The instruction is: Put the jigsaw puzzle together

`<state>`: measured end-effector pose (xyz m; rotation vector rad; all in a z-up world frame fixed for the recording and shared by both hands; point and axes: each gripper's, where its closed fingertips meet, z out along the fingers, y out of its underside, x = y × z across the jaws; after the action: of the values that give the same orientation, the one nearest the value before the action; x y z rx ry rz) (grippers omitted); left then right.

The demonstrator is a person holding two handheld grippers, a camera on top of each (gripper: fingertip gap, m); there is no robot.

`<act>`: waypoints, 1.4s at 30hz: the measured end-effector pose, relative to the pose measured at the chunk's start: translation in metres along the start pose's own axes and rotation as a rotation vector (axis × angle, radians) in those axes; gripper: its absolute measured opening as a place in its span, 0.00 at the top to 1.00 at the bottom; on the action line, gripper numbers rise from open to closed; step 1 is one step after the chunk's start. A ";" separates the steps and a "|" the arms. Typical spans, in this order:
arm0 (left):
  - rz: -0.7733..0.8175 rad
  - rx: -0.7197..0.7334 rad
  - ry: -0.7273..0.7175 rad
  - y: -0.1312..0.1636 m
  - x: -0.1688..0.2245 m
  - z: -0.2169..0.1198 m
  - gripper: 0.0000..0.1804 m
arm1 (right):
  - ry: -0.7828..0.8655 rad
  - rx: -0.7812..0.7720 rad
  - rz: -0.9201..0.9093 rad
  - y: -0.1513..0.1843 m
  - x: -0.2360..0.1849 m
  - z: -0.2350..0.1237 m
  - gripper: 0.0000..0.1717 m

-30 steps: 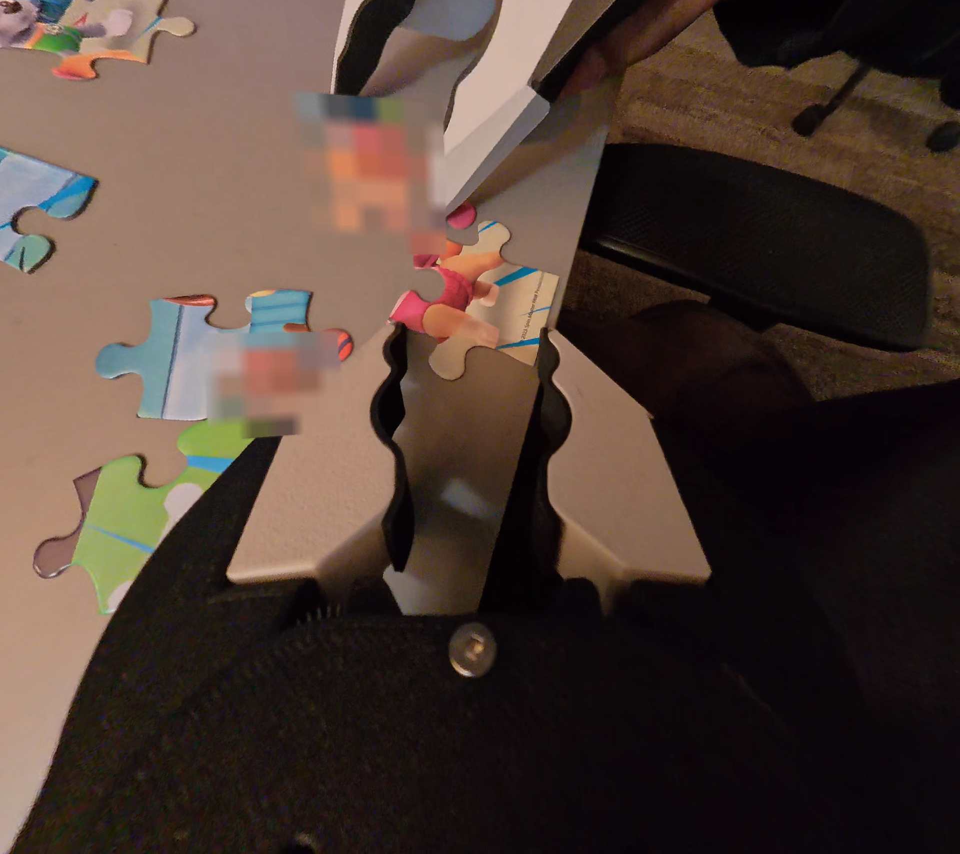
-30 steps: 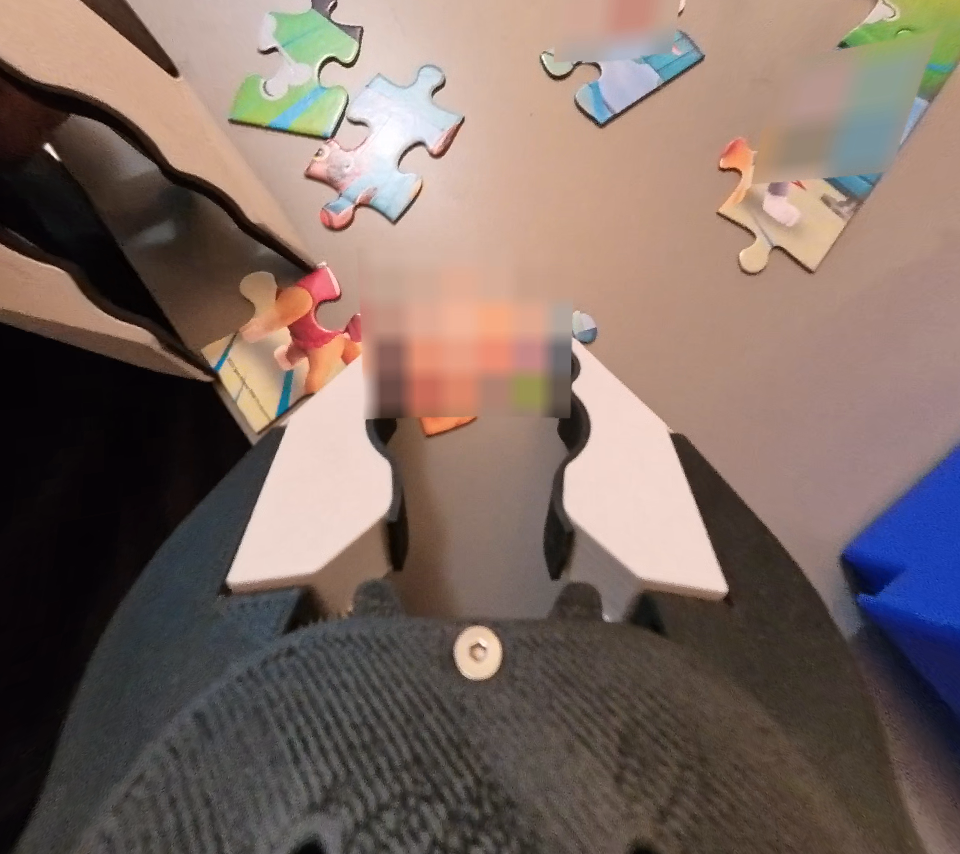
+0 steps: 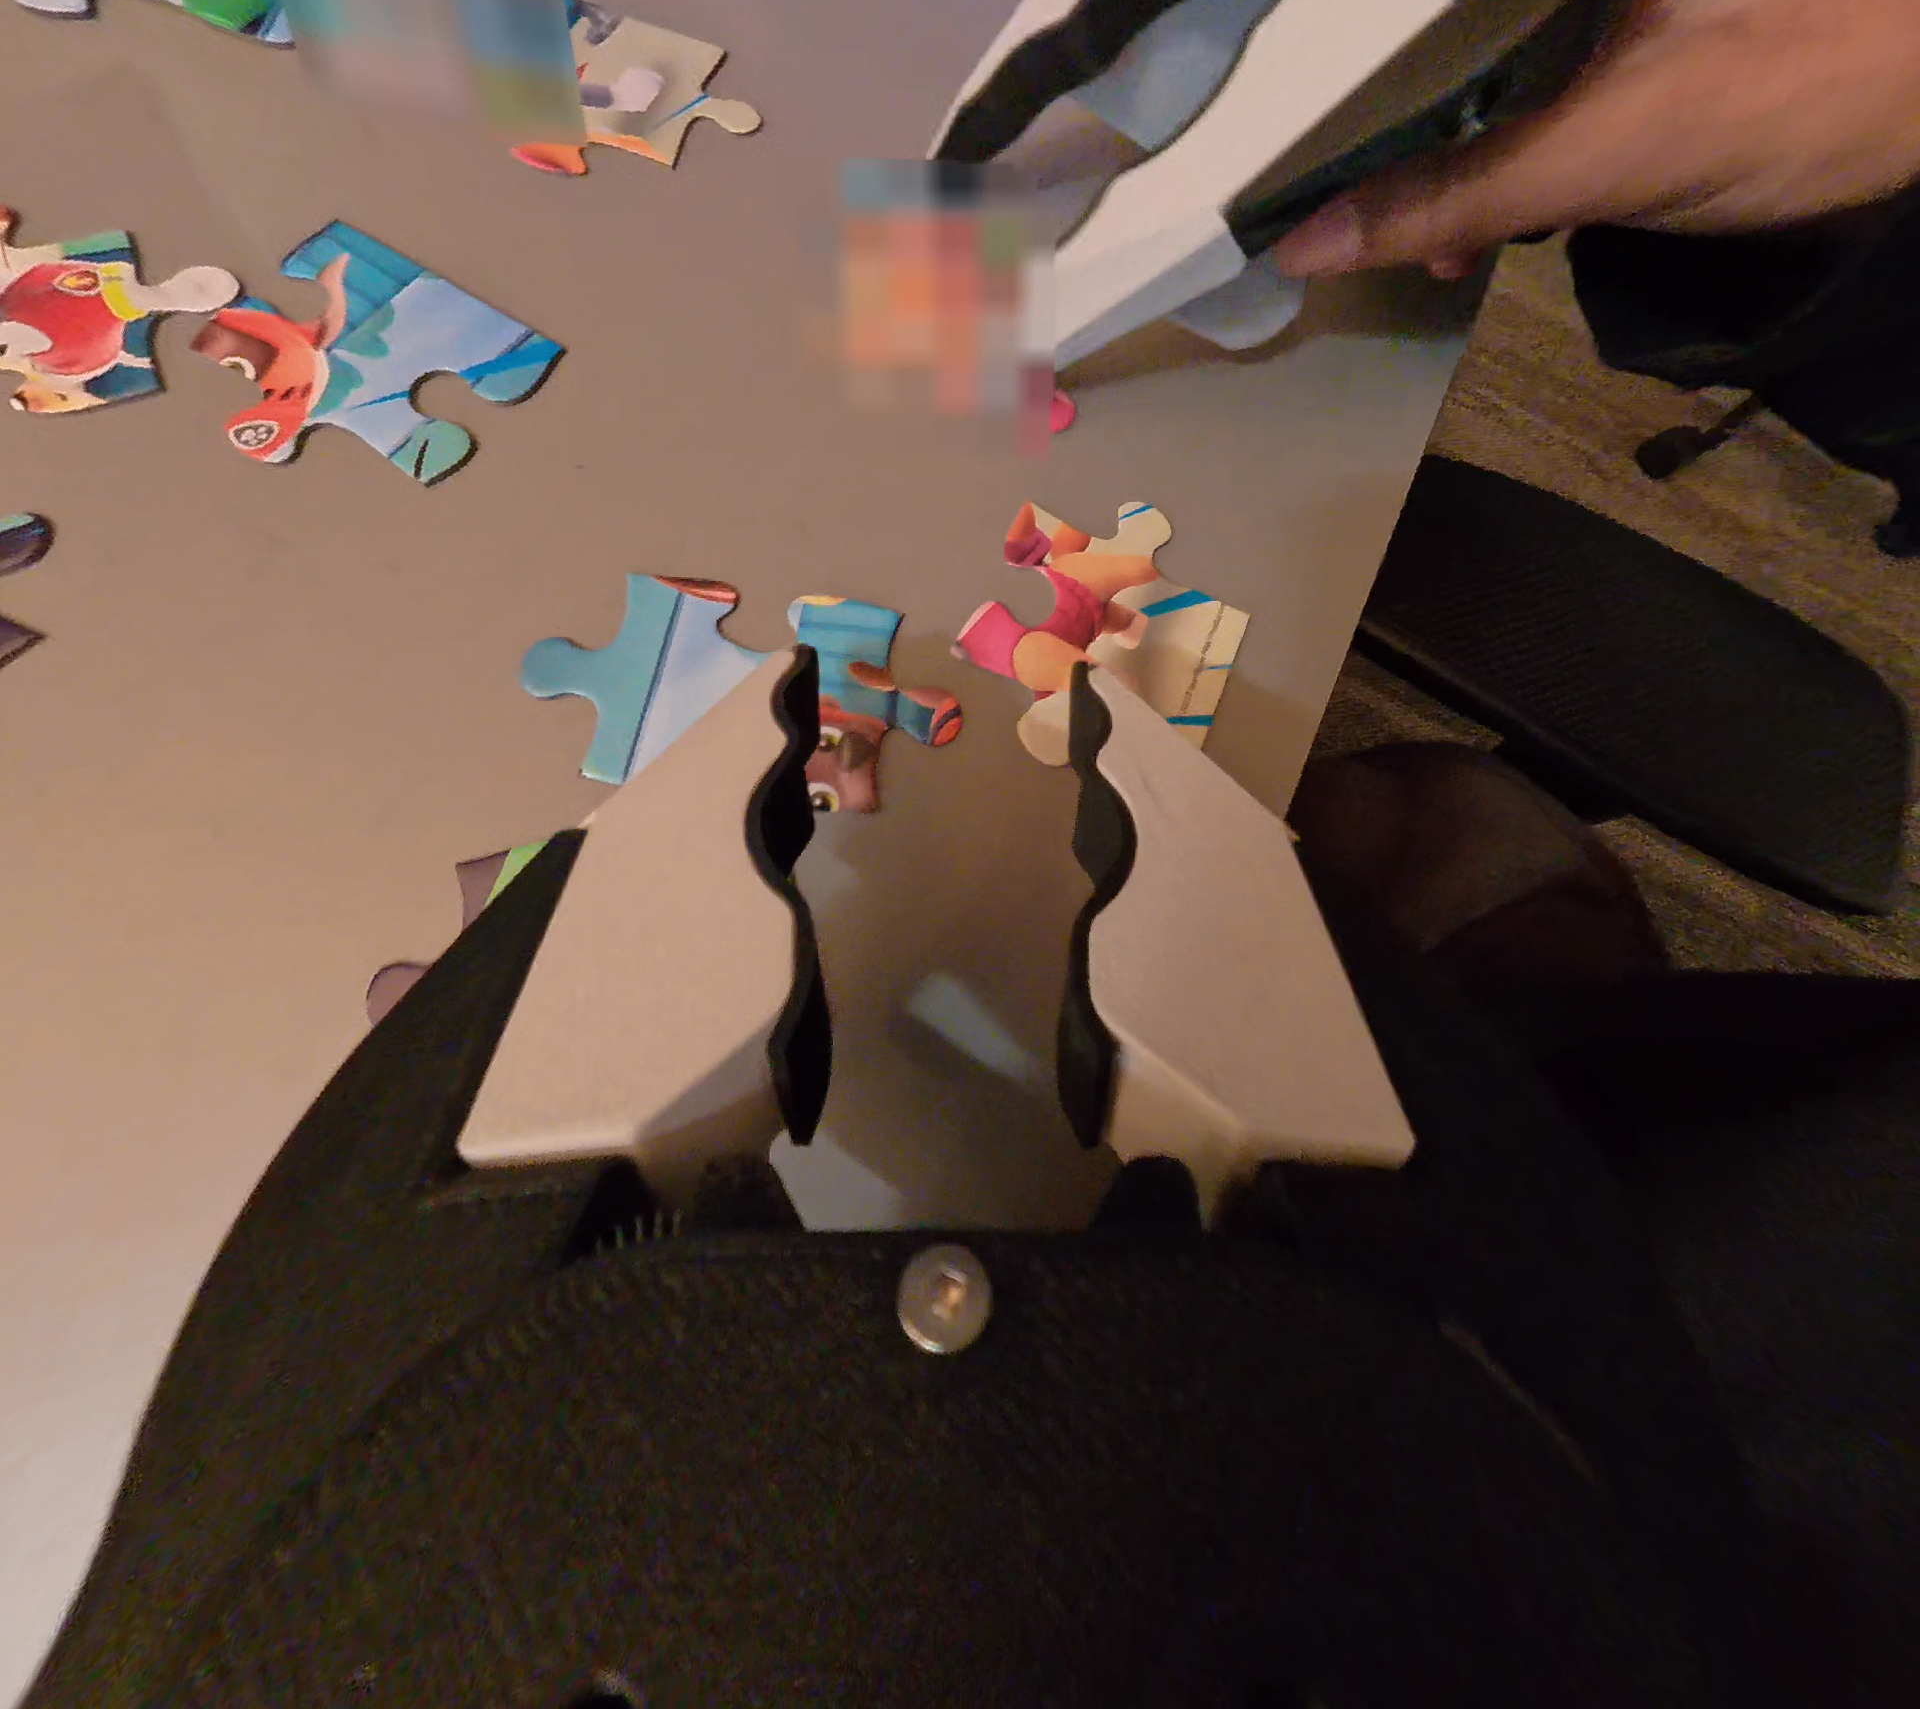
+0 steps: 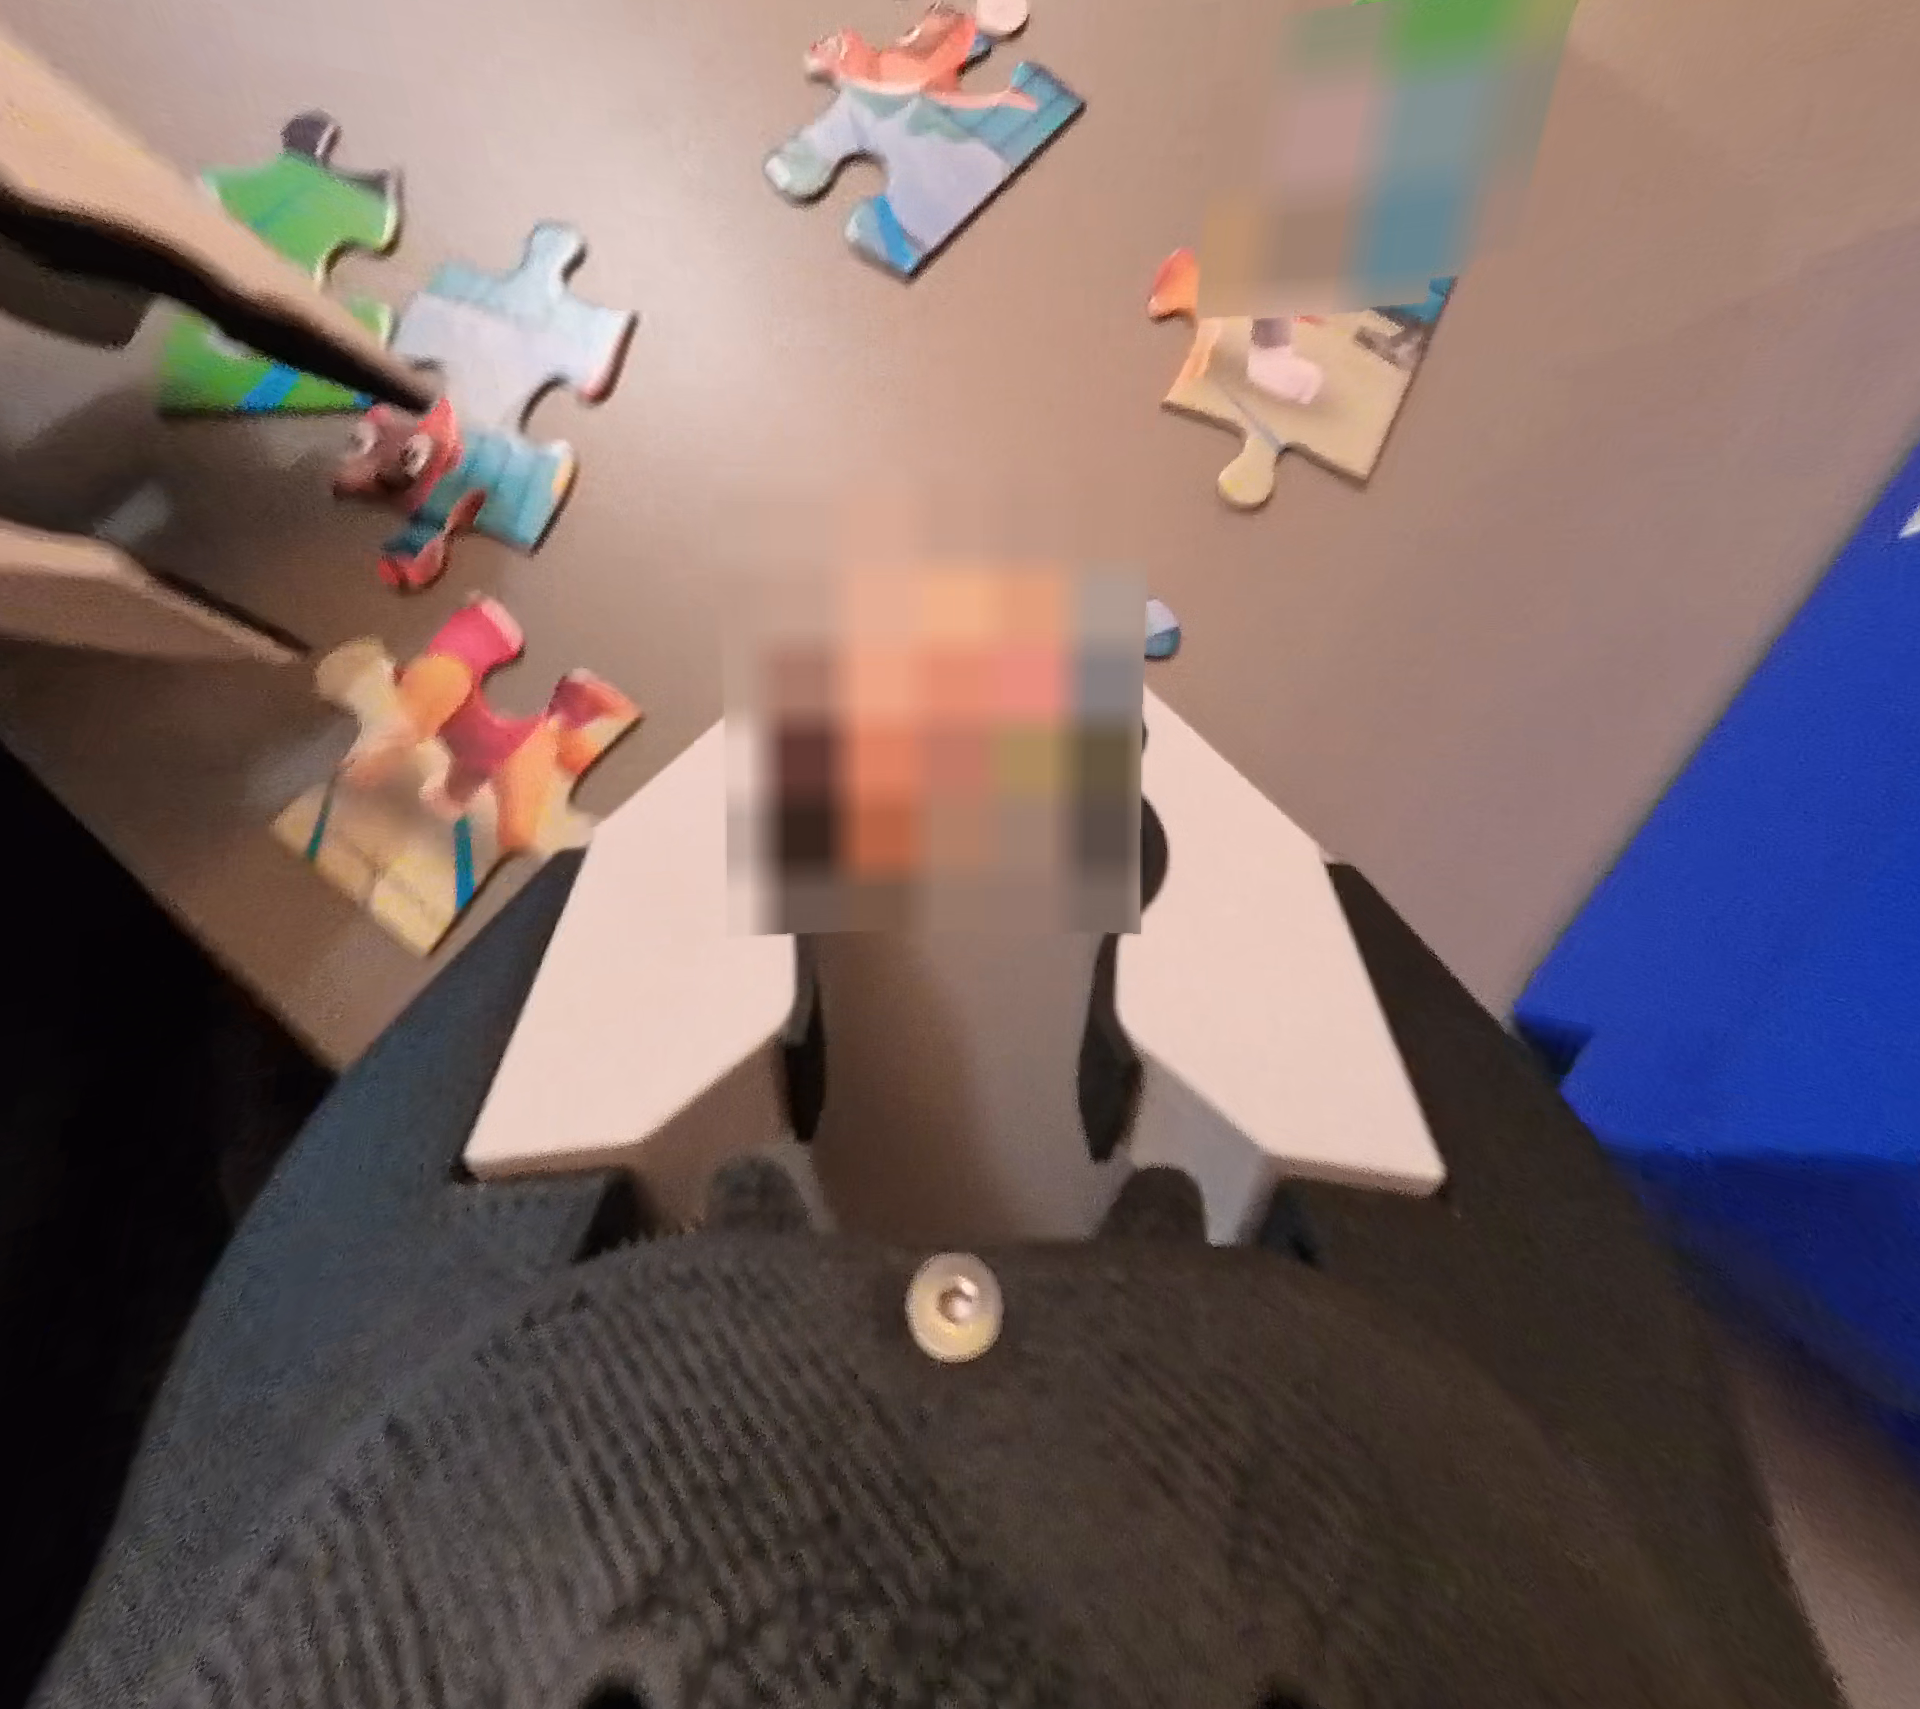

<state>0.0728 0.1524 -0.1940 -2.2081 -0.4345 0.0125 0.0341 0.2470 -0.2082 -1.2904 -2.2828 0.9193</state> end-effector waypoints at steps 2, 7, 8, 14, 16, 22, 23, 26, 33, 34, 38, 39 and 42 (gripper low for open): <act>0.018 0.003 0.026 -0.005 0.006 0.002 0.74 | -0.036 -0.020 -0.023 0.012 -0.010 -0.011 0.68; 0.051 0.004 0.134 -0.018 0.034 0.014 0.74 | -0.126 -0.038 -0.153 0.047 -0.040 -0.045 0.68; 0.051 0.001 0.163 -0.020 0.041 0.017 0.74 | -0.127 -0.025 -0.178 0.051 -0.043 -0.050 0.66; 0.083 -0.022 0.148 -0.021 0.048 0.023 0.74 | -0.160 0.195 -0.400 0.052 -0.087 -0.080 0.56; 0.065 -0.022 0.122 -0.020 0.040 0.020 0.74 | -0.123 0.155 -0.527 0.068 -0.097 -0.078 0.53; -0.023 -0.001 0.033 -0.020 0.004 0.000 0.74 | 0.222 0.089 -0.900 0.075 -0.083 -0.065 0.80; -0.026 -0.002 0.007 -0.019 -0.004 -0.006 0.74 | 0.226 0.074 -0.929 0.076 -0.084 -0.064 0.89; 0.001 -0.062 -0.004 -0.002 -0.017 -0.018 0.74 | 0.223 0.078 -0.943 0.071 -0.084 -0.068 0.92; 0.062 -0.173 -0.071 0.026 -0.033 -0.012 0.74 | 0.333 0.195 -0.983 0.014 -0.072 -0.081 1.00; 0.066 -0.174 -0.064 0.025 -0.032 -0.010 0.73 | 0.345 0.212 -0.994 0.005 -0.070 -0.078 1.00; 0.103 -0.175 -0.038 0.017 -0.033 0.000 0.73 | 0.348 0.283 -1.044 -0.028 -0.064 -0.055 1.00; 0.113 -0.179 -0.030 0.015 -0.033 0.003 0.73 | 0.344 0.288 -1.064 -0.033 -0.062 -0.047 1.00; 0.129 -0.180 -0.012 0.008 -0.038 0.010 0.73 | 0.310 0.268 -1.146 -0.038 -0.058 -0.025 1.00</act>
<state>0.0384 0.1436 -0.2119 -2.4119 -0.3085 0.0580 0.0550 0.1926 -0.1641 0.0862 -2.0370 0.4967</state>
